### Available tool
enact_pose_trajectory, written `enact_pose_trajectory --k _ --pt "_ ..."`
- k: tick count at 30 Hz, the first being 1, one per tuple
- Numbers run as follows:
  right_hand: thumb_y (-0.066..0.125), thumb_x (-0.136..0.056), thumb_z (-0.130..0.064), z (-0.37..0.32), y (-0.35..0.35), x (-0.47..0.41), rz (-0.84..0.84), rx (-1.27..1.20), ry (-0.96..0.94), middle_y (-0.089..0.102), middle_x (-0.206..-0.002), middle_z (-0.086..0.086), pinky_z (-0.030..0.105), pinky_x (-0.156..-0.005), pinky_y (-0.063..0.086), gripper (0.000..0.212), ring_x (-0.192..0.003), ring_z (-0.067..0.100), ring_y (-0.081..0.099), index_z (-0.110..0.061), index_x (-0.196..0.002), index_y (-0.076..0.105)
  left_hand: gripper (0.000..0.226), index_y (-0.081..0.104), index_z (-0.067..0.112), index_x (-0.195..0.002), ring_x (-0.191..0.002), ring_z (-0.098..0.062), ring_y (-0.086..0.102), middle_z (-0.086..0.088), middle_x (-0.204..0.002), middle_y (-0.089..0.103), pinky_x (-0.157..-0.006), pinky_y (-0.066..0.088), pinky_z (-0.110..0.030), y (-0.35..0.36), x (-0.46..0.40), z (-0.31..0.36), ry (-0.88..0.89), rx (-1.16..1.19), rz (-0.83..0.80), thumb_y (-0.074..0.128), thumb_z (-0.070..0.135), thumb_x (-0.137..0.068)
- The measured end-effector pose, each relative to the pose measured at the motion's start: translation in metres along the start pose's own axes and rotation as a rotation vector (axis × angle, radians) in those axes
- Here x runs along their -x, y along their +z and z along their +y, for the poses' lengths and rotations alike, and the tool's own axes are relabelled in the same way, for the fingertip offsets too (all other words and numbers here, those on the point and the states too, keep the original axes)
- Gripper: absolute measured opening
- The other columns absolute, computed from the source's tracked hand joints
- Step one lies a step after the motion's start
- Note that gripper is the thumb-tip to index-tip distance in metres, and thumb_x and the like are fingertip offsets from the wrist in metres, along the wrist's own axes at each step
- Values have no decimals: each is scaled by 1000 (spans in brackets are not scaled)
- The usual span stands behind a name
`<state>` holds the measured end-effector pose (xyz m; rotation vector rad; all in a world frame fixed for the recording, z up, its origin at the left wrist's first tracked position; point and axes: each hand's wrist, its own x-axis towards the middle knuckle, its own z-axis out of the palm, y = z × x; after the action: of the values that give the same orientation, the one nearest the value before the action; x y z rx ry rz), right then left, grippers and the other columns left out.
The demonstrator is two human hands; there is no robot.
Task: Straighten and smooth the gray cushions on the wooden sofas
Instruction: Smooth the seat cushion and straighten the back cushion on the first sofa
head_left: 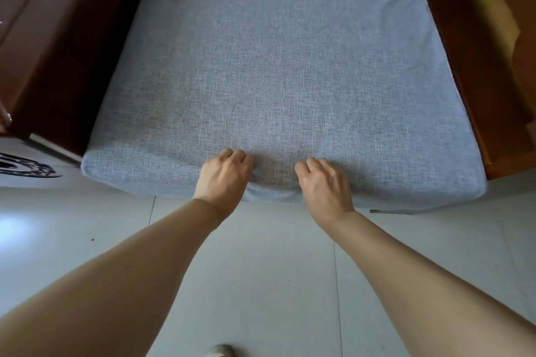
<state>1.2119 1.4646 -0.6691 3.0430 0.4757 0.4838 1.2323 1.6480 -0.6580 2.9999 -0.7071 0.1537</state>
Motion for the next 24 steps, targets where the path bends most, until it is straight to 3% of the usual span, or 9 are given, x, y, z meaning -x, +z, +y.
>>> enact_pose_trajectory --k 5,8,11,20,24 --pt "72 -25 19 4 -12 -2 -136 -123 5 48 -46 8 19 -35 32 41 -37 24 50 -6 -51 53 42 54 9 -52 -40 -26 50 -4 -47 50 -41 20 -18 -14 1 1 -1 46 -47 70 -21 -28" --pt "68 -23 23 4 -19 0 -170 -161 -18 46 -43 8 18 -37 23 43 -32 26 47 -6 -49 51 28 60 8 -73 -65 -30 59 -7 -68 58 -50 27 -28 -23 6 7 -39 44 -120 61 -17 -59" --pt "65 -21 24 0 -26 9 -172 -185 -34 44 -41 7 16 -41 20 43 -30 25 45 -6 -47 50 27 47 18 -87 -76 -20 46 2 -82 47 -61 28 -28 -29 16 13 -90 -16 -227 47 -8 -80" --pt "64 -16 23 -19 -50 50 -258 -236 -33 42 -39 5 9 -48 7 46 -29 25 44 -7 -45 46 23 50 16 -85 -72 -20 42 -2 -91 61 -61 30 -29 -43 57 32 -111 -8 -306 46 -7 -80" --pt "66 -15 21 -30 -61 73 -311 -233 -40 43 -39 4 8 -55 -2 47 -29 24 44 -9 -45 46 23 55 14 -90 -82 -25 57 -3 -94 62 -61 29 -30 -47 82 42 -105 -32 -352 48 -5 -80"
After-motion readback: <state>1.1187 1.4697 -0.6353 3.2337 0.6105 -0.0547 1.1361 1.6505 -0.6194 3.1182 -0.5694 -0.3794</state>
